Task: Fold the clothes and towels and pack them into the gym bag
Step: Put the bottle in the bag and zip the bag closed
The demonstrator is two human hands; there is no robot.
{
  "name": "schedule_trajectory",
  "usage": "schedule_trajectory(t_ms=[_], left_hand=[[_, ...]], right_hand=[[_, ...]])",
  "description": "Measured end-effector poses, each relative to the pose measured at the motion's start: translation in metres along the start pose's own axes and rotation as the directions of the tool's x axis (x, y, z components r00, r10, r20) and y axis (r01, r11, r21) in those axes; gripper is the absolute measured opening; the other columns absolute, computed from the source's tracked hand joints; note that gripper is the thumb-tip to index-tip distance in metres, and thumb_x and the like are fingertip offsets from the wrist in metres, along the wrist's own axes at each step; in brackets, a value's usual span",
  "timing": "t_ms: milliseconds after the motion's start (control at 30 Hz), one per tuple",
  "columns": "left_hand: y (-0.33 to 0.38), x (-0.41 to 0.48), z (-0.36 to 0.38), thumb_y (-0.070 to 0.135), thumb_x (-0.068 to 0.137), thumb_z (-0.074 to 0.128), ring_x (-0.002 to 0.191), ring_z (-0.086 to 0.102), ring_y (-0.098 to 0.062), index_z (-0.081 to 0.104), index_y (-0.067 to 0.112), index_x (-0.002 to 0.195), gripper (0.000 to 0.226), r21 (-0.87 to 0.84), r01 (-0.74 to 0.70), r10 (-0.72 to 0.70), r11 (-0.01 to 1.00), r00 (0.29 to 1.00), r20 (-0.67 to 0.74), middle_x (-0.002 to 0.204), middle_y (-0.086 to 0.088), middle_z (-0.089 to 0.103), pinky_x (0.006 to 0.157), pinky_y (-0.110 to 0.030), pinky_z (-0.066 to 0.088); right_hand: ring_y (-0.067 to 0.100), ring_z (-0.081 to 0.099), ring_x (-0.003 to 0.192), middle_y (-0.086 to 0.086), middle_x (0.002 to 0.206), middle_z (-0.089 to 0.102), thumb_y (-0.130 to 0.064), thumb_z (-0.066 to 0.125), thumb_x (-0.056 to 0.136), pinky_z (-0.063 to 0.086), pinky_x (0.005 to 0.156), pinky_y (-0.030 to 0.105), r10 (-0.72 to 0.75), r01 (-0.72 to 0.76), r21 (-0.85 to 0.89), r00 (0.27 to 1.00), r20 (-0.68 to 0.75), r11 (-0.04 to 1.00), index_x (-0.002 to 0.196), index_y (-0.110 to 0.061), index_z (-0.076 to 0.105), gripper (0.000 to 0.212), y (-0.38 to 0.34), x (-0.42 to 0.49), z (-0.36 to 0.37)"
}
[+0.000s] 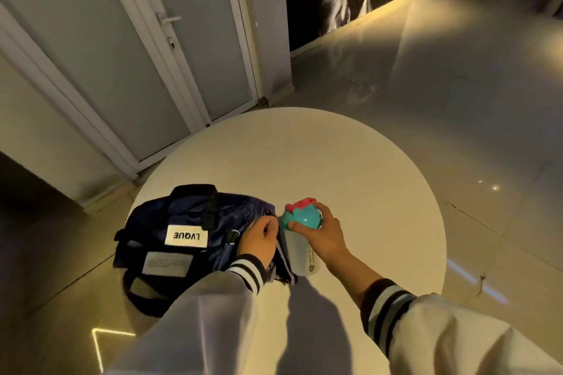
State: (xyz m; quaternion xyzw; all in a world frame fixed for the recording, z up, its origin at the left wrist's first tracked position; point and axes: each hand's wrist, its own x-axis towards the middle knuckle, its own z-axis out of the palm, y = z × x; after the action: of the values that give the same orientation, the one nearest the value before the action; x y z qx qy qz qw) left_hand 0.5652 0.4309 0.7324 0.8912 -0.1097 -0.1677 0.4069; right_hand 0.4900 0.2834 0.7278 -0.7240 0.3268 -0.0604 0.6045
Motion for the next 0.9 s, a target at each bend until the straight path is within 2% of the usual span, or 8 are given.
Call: schedule_trajectory(t_ms=[133, 233, 367, 433, 533, 633, 767, 900], left_hand=[[-0.039, -0.037, -0.012, 0.017, 0.096, 0.058, 0.121, 0.037, -0.023, 0.068, 0.034, 0.103, 0.021, 0.279, 0.033, 0.000, 0.960, 0.993, -0.120, 0.127, 0.007, 0.044, 0.102, -0.036, 0.040], [-0.062, -0.052, -0.016, 0.024, 0.096, 0.056, 0.127, 0.029, -0.027, 0.066, 0.042, 0.116, 0.029, 0.436, 0.134, -0.111, 0.890, 0.991, -0.079, 0.147, 0.005, 0.028, 0.107, -0.041, 0.035], [-0.068, -0.051, -0.014, 0.028, 0.097, 0.055, 0.139, 0.018, -0.032, 0.047, 0.041, 0.141, 0.047, 0.557, 0.147, -0.193, 0.818, 0.981, 0.024, 0.156, -0.002, 0.014, 0.116, -0.038, 0.022], [-0.070, -0.049, -0.012, 0.029, 0.095, 0.056, 0.146, 0.010, -0.035, 0.037, 0.038, 0.148, 0.057, 0.572, 0.169, -0.209, 0.802, 0.978, 0.004, 0.160, -0.004, 0.007, 0.120, -0.041, 0.014], [-0.074, -0.051, -0.007, 0.026, 0.091, 0.062, 0.148, 0.010, -0.034, 0.043, 0.031, 0.146, 0.059, 0.544, 0.127, -0.055, 0.830, 0.988, -0.147, 0.162, -0.006, 0.014, 0.122, -0.045, 0.010], [-0.087, -0.045, -0.007, 0.025, 0.087, 0.072, 0.146, 0.019, -0.027, 0.040, 0.024, 0.150, 0.071, 0.291, 0.237, -0.135, 0.927, 0.934, -0.330, 0.161, -0.005, 0.022, 0.122, -0.041, 0.018], [-0.109, -0.035, -0.007, 0.023, 0.083, 0.071, 0.137, 0.036, -0.033, 0.060, 0.027, 0.136, 0.054, 0.459, 0.187, -0.105, 0.869, 0.974, -0.199, 0.153, -0.006, 0.038, 0.116, -0.042, 0.029], [-0.095, -0.026, -0.014, 0.016, 0.090, 0.061, 0.130, 0.038, -0.034, 0.051, 0.031, 0.139, 0.052, 0.471, 0.232, -0.177, 0.851, 0.971, -0.159, 0.144, -0.011, 0.038, 0.111, -0.042, 0.033]], right_hand=[[0.016, 0.056, 0.109, 0.001, 0.123, 0.049, -0.052, 0.087, 0.066, 0.052, 0.094, 0.033, -0.165, 0.169, 0.015, 0.976, -0.143, 0.986, 0.141, -0.036, 0.043, 0.088, 0.003, -0.036, 0.003], [0.013, 0.056, 0.115, -0.007, 0.128, 0.052, -0.055, 0.083, 0.070, 0.055, 0.091, 0.031, -0.241, 0.260, 0.106, 0.957, -0.164, 0.960, 0.140, -0.043, 0.042, 0.082, 0.000, -0.052, 0.013], [0.016, 0.062, 0.110, -0.011, 0.124, 0.055, -0.038, 0.087, 0.075, 0.055, 0.089, 0.028, -0.192, 0.195, 0.166, 0.981, -0.032, 0.967, 0.131, -0.045, 0.042, 0.072, -0.001, -0.052, 0.030], [0.016, 0.060, 0.108, -0.013, 0.119, 0.055, -0.027, 0.087, 0.076, 0.053, 0.087, 0.026, -0.181, 0.173, 0.149, 0.983, 0.038, 0.973, 0.133, -0.041, 0.041, 0.075, 0.006, -0.050, 0.040], [0.015, 0.060, 0.109, -0.012, 0.121, 0.057, -0.015, 0.087, 0.075, 0.053, 0.088, 0.025, -0.171, 0.156, 0.169, 0.982, 0.080, 0.973, 0.134, -0.036, 0.041, 0.077, 0.025, -0.045, 0.054], [0.009, 0.061, 0.109, -0.010, 0.123, 0.060, -0.011, 0.086, 0.075, 0.055, 0.095, 0.038, -0.115, 0.099, 0.191, 0.991, 0.075, 0.977, 0.129, -0.043, 0.040, 0.077, 0.041, -0.040, 0.063], [0.007, 0.062, 0.108, -0.013, 0.122, 0.060, -0.018, 0.085, 0.069, 0.056, 0.094, 0.041, -0.108, 0.090, 0.167, 0.989, 0.100, 0.982, 0.124, -0.045, 0.043, 0.075, 0.057, -0.035, 0.071], [0.011, 0.060, 0.114, -0.009, 0.127, 0.056, -0.018, 0.081, 0.064, 0.055, 0.094, 0.032, -0.178, 0.154, 0.146, 0.969, 0.170, 0.977, 0.129, -0.038, 0.043, 0.078, 0.061, -0.029, 0.086]])
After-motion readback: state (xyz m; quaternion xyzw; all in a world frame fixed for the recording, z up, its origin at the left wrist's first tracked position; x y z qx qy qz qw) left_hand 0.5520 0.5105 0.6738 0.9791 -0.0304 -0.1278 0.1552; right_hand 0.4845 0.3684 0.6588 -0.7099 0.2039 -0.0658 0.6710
